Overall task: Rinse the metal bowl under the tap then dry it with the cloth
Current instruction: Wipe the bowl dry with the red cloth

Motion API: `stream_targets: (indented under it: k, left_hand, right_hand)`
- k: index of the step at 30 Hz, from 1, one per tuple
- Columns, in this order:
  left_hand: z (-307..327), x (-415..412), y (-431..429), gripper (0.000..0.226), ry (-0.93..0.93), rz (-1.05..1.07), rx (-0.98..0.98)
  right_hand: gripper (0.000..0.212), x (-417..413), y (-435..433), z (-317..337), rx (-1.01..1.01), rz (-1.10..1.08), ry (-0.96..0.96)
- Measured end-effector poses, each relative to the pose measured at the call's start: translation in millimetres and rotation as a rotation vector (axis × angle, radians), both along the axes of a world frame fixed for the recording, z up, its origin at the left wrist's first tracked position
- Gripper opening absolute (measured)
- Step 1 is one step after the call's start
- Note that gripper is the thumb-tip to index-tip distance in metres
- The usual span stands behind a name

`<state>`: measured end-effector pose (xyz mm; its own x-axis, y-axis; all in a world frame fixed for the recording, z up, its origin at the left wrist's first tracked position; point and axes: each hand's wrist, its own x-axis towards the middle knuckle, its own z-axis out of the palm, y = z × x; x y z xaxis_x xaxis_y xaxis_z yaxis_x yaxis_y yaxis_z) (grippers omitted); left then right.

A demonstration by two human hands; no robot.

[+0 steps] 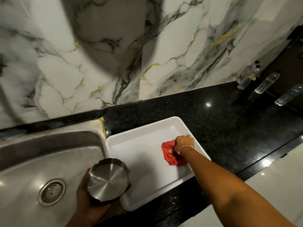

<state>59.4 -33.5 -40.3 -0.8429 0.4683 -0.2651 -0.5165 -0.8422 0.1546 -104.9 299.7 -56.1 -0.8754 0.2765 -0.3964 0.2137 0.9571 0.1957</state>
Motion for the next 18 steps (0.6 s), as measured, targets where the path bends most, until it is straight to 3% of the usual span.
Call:
stream_targets:
  k: [2,3,6,9,11,14,18]
  left_hand:
    - [14.9,0.8,1.8,0.073,-0.17,0.104,-0.027]
    - [12.2,4.6,-3.4,0.085,-0.173,0.132,-0.081]
    - [18.2,8.1,-8.6,0.097,-0.27,0.107,-0.163]
    - [27.8,8.2,-14.5,0.074,-0.308,0.076,-0.143]
    - [32.9,10.4,-20.1,0.06,-0.299,0.094,-0.168]
    - [38.9,18.4,-38.8,0.07,-0.222,0.069,-0.277]
    - [38.0,16.9,-30.7,0.076,-0.172,0.024,-0.352]
  right_hand:
    - [0.054,8.0,-2.8,8.4,-0.039,0.017,0.062]
    - [0.05,16.0,-7.5,16.0,-0.156,0.006,0.098]
    - [0.027,54.0,-30.9,41.1,-0.854,-0.225,0.21]
    - [0.026,100.2,-72.6,85.8,-1.289,-0.291,0.279]
    - [0.029,130.5,-106.3,119.6,-1.425,-0.255,0.358]
    - [0.027,169.6,-170.9,145.9,-1.372,-0.216,0.415]
    - [0.014,174.9,-219.7,138.0,-0.862,0.166,0.556]
